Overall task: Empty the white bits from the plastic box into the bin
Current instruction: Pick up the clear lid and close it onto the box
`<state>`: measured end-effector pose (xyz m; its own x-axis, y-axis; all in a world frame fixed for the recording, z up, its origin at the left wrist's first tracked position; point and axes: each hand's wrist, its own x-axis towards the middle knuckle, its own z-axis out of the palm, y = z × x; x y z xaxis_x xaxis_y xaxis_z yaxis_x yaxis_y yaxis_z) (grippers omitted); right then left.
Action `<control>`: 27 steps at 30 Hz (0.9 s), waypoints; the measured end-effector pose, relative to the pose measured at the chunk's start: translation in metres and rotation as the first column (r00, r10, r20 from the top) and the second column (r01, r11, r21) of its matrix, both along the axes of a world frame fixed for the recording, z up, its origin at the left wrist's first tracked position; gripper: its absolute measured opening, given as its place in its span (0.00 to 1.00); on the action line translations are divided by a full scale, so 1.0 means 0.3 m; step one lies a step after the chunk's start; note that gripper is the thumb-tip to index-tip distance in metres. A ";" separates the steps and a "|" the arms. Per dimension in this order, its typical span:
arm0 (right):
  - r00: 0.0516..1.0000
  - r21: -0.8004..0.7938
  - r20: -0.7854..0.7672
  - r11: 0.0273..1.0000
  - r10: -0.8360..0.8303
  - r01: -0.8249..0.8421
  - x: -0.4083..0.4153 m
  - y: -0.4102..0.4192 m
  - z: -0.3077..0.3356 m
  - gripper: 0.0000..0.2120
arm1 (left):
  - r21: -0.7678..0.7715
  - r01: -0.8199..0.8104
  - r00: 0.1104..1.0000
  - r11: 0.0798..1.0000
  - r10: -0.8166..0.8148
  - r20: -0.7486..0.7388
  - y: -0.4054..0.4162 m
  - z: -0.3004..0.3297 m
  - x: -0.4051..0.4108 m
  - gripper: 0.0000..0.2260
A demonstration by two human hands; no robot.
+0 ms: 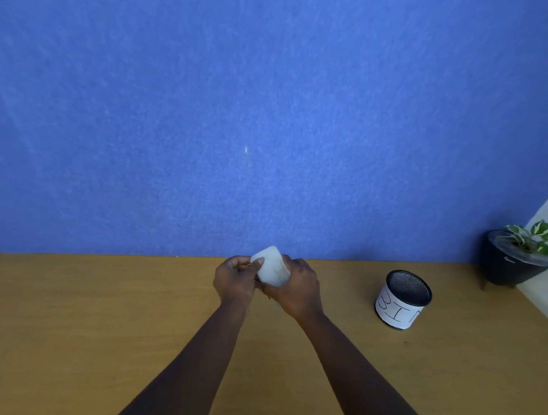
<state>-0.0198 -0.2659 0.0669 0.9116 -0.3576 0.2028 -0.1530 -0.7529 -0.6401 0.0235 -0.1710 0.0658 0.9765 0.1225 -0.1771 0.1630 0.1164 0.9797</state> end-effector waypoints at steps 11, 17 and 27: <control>0.979 0.785 -0.087 0.591 -0.186 0.182 0.049 -0.070 0.050 0.08 | 0.039 0.183 0.978 0.982 -0.186 0.090 0.005 0.012 -0.002 0.05; 0.961 0.727 -0.089 0.642 -0.262 0.243 0.056 -0.065 0.025 0.08 | 0.086 0.213 0.968 0.973 -0.222 0.120 -0.006 0.000 -0.016 0.06; 0.991 0.832 -0.103 0.554 0.084 0.039 -0.007 -0.123 0.029 0.14 | -0.090 0.120 0.992 0.989 -0.115 0.058 0.038 0.021 0.028 0.09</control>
<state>-0.0220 -0.3029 0.0755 0.9153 -0.2892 -0.2802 -0.2622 0.1000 -0.9598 0.0318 -0.1595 0.0723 0.9914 -0.0079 -0.1305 0.1296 0.1910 0.9730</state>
